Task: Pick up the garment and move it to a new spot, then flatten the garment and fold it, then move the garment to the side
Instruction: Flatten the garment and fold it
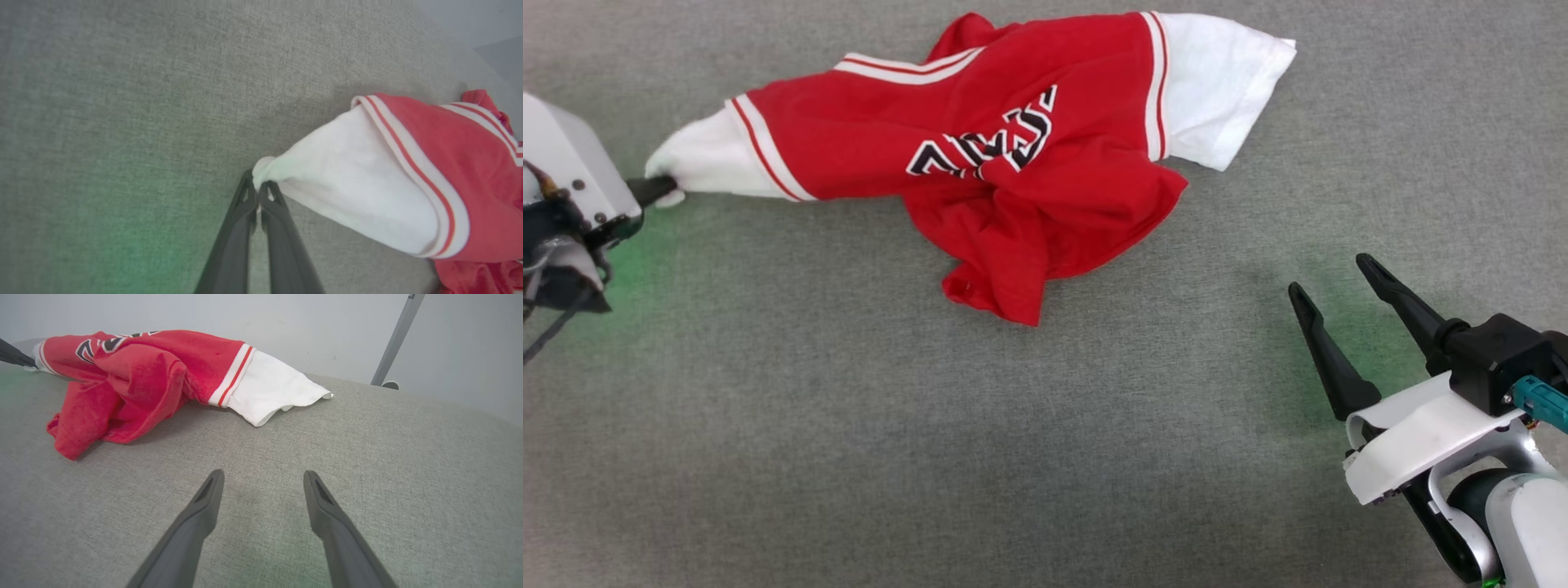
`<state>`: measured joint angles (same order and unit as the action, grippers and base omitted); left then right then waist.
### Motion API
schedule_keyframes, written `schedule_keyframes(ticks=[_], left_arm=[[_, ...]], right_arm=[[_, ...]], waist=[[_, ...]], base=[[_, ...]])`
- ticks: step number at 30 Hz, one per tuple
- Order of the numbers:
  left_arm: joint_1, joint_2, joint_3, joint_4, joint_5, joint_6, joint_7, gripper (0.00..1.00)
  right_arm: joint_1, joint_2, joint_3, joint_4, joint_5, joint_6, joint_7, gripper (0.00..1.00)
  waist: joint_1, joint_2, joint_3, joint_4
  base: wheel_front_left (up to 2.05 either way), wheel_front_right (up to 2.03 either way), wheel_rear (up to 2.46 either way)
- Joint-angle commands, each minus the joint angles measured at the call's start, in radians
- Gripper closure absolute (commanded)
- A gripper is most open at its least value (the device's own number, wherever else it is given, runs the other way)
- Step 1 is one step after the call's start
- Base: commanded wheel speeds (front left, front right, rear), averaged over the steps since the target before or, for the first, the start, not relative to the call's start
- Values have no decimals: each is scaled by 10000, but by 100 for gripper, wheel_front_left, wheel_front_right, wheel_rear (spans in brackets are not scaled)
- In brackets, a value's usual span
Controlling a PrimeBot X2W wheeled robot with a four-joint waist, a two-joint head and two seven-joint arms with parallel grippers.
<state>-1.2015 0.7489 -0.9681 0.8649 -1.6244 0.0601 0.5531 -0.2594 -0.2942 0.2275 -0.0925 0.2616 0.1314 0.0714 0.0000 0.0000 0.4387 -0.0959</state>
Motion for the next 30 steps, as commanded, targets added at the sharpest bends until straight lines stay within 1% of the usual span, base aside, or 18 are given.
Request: schedule_keyframes(ticks=[1,2,8,12,15,18,20,22,26,30], left_arm=[[-105,-71,-40,114,165,-111,-141,15],[-136,-126,-67,209,221,-201,-228,0],[-352,-216,-228,465,673,-959,-639,0],[-401,-135,-297,379,795,-1245,-613,0],[-98,-152,-363,8,524,-1455,14,0],[117,-223,-146,-622,11,-1595,521,0],[197,-278,-141,-1011,-95,-1578,613,0],[206,-381,-218,-1362,-28,-1439,663,0],[77,-523,-307,-1771,126,-1026,610,0],[-31,-574,-382,-1726,324,-637,502,0]], right_arm=[[-52,44,-42,39,-53,-14,-21,0],[-25,55,-70,76,-60,-14,-20,0],[179,73,-60,237,33,-14,-55,0],[323,82,-46,315,111,-14,-51,0],[419,107,-72,328,121,-14,-34,0],[480,140,-82,321,135,-14,-50,0],[472,161,-73,294,137,-14,-78,0],[422,173,-33,262,145,-14,-86,0],[263,208,-4,220,167,-14,-113,0],[198,297,32,259,154,-14,-190,0]], waist=[[0,0,-18,4],[0,0,-81,44],[0,0,-634,406],[0,0,-970,618],[0,0,-1126,715],[0,0,-1143,757],[0,0,-1093,744],[0,0,-1003,682],[0,0,-774,464],[0,0,-539,192]], base=[[0,0,0],[0,0,0],[0,0,0],[0,0,0],[0,0,0],[0,0,0],[0,0,0],[0,0,0],[0,0,0],[0,0,0]])
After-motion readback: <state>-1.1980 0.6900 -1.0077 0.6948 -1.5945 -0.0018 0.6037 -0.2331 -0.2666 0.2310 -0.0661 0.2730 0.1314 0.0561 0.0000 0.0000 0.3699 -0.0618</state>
